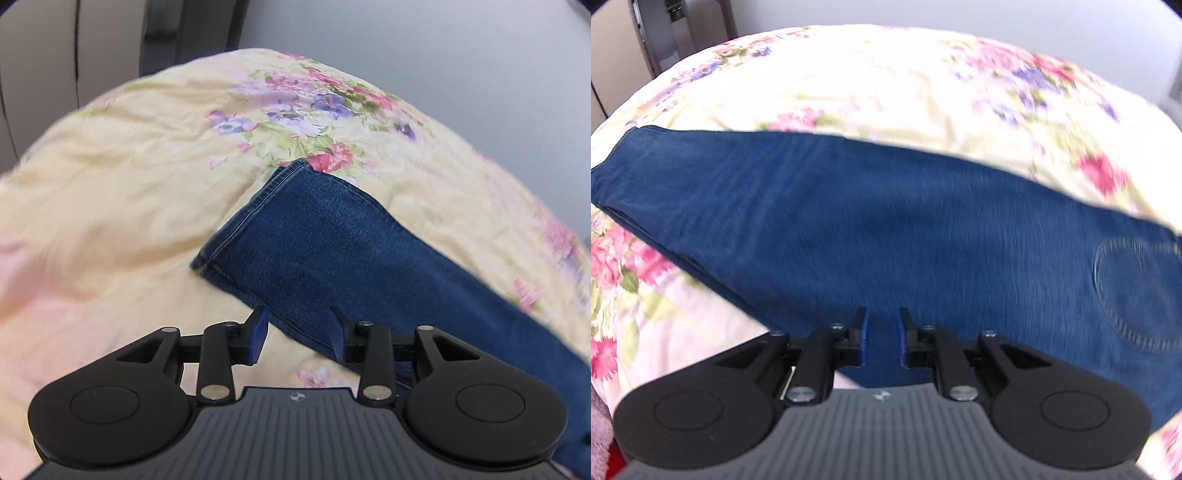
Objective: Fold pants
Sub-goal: 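Grasp the jeans leg hem with the left gripper and lift it up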
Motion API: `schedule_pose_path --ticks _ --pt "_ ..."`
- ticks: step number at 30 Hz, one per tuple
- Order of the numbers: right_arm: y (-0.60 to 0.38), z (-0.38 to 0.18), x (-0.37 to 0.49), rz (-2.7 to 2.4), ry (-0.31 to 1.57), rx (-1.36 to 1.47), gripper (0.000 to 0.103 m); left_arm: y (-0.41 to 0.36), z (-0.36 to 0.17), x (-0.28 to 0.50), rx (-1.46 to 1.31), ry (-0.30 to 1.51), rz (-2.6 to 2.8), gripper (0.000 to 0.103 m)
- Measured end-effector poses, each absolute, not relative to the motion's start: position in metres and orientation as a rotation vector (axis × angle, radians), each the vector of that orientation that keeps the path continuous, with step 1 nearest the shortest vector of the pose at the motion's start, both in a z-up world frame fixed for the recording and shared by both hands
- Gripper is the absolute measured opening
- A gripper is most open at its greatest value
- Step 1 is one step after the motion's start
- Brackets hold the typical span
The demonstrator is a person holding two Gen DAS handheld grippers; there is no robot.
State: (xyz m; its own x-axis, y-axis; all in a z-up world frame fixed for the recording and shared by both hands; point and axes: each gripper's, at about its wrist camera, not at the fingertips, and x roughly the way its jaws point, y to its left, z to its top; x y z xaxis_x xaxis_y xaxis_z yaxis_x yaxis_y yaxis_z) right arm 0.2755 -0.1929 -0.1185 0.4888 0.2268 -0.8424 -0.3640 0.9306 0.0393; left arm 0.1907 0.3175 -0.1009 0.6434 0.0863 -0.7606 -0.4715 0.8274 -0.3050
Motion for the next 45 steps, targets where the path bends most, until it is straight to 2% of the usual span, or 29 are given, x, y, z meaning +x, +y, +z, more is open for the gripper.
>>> schedule_pose_path --ticks 3,5,11,16,19,23,27,34,38,41,45 --pt "-0.176 -0.109 0.286 0.385 0.969 -0.173 0.011 0.331 -0.104 0.175 -0.663 0.796 0.312 0.058" --pt "-0.163 -0.105 0.292 0.397 0.949 -0.198 0.011 0.341 -0.113 0.165 -0.770 0.775 0.307 0.062" --pt "-0.136 -0.099 0.304 0.410 0.936 -0.225 0.012 0.367 -0.150 0.158 -1.008 0.745 0.330 0.063" --pt "-0.127 -0.102 0.313 0.415 0.947 -0.254 0.012 0.373 -0.168 0.164 -1.077 0.684 0.305 0.062" --pt "-0.126 -0.107 0.321 0.424 0.950 -0.255 0.012 0.376 -0.172 0.171 -1.082 0.659 0.297 0.057" --pt "-0.119 -0.113 0.333 0.426 0.947 -0.263 0.012 0.381 -0.176 0.183 -1.062 0.672 0.306 0.054" --pt "-0.110 -0.120 0.349 0.440 0.931 -0.246 0.012 0.382 -0.170 0.193 -0.978 0.671 0.313 0.045" --pt "-0.096 -0.134 0.387 0.458 0.932 -0.187 0.012 0.380 -0.163 0.213 -0.857 0.647 0.343 0.044" --pt "-0.085 -0.140 0.413 0.452 0.924 -0.146 0.011 0.379 -0.162 0.218 -0.847 0.616 0.371 0.033" --pt "-0.078 -0.149 0.431 0.431 0.933 -0.130 0.002 0.378 -0.161 0.220 -0.827 0.610 0.379 0.024" --pt "-0.076 -0.167 0.448 0.385 0.975 -0.087 0.000 0.374 -0.151 0.224 -0.796 0.606 0.382 0.016"
